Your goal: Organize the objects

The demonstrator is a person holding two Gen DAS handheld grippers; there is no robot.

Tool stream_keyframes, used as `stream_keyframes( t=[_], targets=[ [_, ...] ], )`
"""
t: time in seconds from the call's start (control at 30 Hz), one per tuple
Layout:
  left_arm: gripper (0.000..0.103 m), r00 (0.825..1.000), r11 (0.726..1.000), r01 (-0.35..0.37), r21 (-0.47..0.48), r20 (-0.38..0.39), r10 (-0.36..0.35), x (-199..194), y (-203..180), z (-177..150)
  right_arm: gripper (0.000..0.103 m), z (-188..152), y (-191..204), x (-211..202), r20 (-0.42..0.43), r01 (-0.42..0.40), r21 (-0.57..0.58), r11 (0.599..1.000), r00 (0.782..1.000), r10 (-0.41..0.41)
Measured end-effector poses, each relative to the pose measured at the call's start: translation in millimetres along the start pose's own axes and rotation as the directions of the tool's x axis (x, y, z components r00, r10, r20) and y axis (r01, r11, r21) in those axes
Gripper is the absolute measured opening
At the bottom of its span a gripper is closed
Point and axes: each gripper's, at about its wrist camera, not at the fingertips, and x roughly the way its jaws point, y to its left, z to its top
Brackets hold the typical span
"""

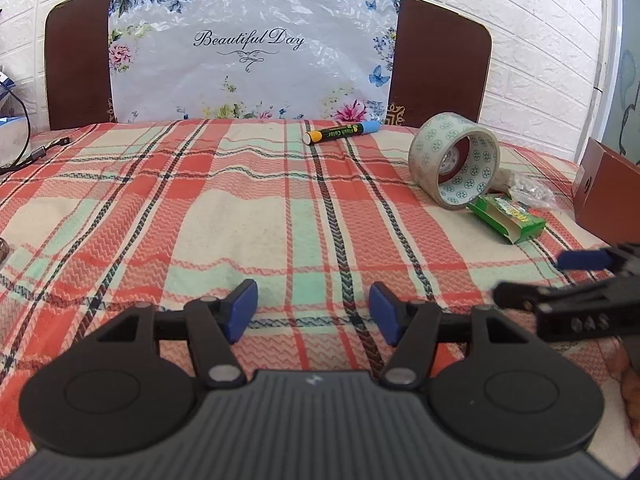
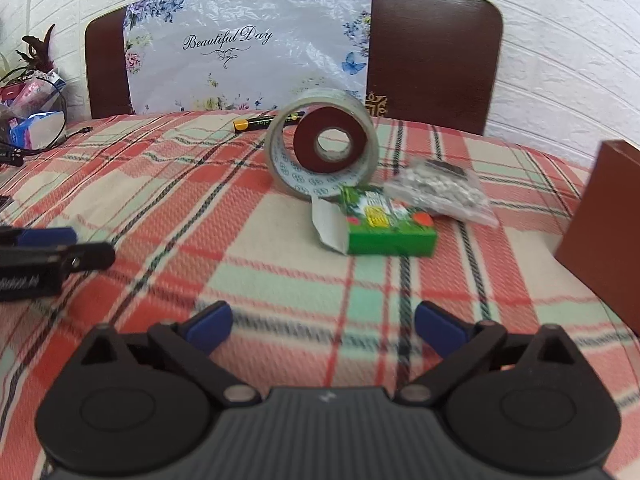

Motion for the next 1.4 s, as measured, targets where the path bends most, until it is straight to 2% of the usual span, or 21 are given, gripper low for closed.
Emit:
stream_keyframes(
  t=[0.4, 0.47, 0.53, 0.57, 0.63, 0.67, 0.73, 0.8, 0.87, 0.9, 0.93, 0.97, 1.0, 1.07, 1.17, 1.3, 1.4],
  targets=[
    [0.067, 1.0, 1.0, 0.002, 0.014, -0.003, -0.002, 1, -2, 0, 0.103, 38, -14, 52, 0.0, -0.018, 0.032, 0.999, 1.0, 0.018],
    [0.068, 1.0, 1.0, 0.001, 0.015, -0.004, -0.001, 1, -2, 0, 0.099, 40, -14, 56, 0.003, -0.024, 0.022, 0.999, 1.0, 0.024],
    [0.068, 1.0, 1.0, 0.0, 0.018, -0.005, 0.0, 1, -2, 0, 0.085, 41, -13, 55, 0.013, -0.041, 0.01, 0.999, 0.999, 0.041],
    [0.068, 1.0, 1.0, -0.001, 0.02, -0.005, 0.002, 1, -3, 0, 0.081, 40, -12, 54, 0.021, -0.053, 0.001, 0.999, 0.998, 0.053],
    [0.068, 1.0, 1.0, -0.006, 0.027, -0.006, 0.006, 1, -4, 0, 0.062, 39, -9, 50, 0.035, -0.065, -0.023, 0.998, 0.997, 0.066],
    [0.068, 1.0, 0.999, -0.008, 0.031, -0.007, 0.009, 2, -5, 0, 0.058, 38, -7, 48, 0.041, -0.069, -0.036, 0.997, 0.997, 0.071],
    [0.068, 1.0, 0.999, -0.012, 0.036, -0.008, 0.012, 2, -5, 0, 0.04, 37, -2, 43, 0.052, -0.072, -0.068, 0.995, 0.996, 0.076],
    [0.068, 1.0, 0.999, -0.013, 0.037, -0.008, 0.013, 1, -5, 0, 0.036, 35, 3, 39, 0.058, -0.074, -0.092, 0.993, 0.995, 0.079],
    [0.068, 1.0, 0.999, -0.012, 0.036, -0.007, 0.012, 1, -5, 0, 0.038, 34, 5, 36, 0.066, -0.06, -0.099, 0.993, 0.996, 0.066],
    [0.068, 1.0, 0.999, -0.012, 0.036, -0.007, 0.012, 1, -5, 0, 0.052, 34, 4, 35, 0.07, -0.05, -0.092, 0.994, 0.996, 0.057],
    [0.068, 1.0, 0.999, -0.011, 0.035, -0.007, 0.011, 1, -5, 0, 0.08, 35, 3, 36, 0.07, -0.038, -0.075, 0.996, 0.997, 0.043],
    [0.068, 1.0, 0.999, -0.01, 0.034, -0.007, 0.011, 1, -5, 0, 0.092, 36, -1, 37, 0.066, -0.042, -0.056, 0.998, 0.997, 0.046],
    [0.068, 1.0, 0.999, -0.01, 0.033, -0.007, 0.01, 1, -5, 0, 0.097, 38, -5, 38, 0.063, -0.071, -0.041, 0.997, 0.995, 0.073],
    [0.069, 1.0, 0.999, -0.008, 0.034, -0.009, 0.009, 1, -6, 0, 0.097, 42, -8, 41, 0.06, -0.11, -0.052, 0.993, 0.992, 0.113],
    [0.069, 1.0, 0.999, -0.005, 0.034, -0.01, 0.006, 2, -5, 1, 0.102, 51, -2, 50, 0.067, -0.134, -0.17, 0.976, 0.987, 0.147],
    [0.071, 1.0, 1.0, 0.005, 0.028, -0.011, -0.004, 2, -4, 0, 0.103, 68, 11, 70, 0.049, -0.179, -0.344, 0.922, 0.977, 0.208],
    [0.073, 1.0, 1.0, 0.01, 0.029, -0.013, -0.01, 3, -4, 1, 0.103, 76, 9, 84, 0.001, -0.263, -0.37, 0.891, 0.959, 0.284]
  ],
)
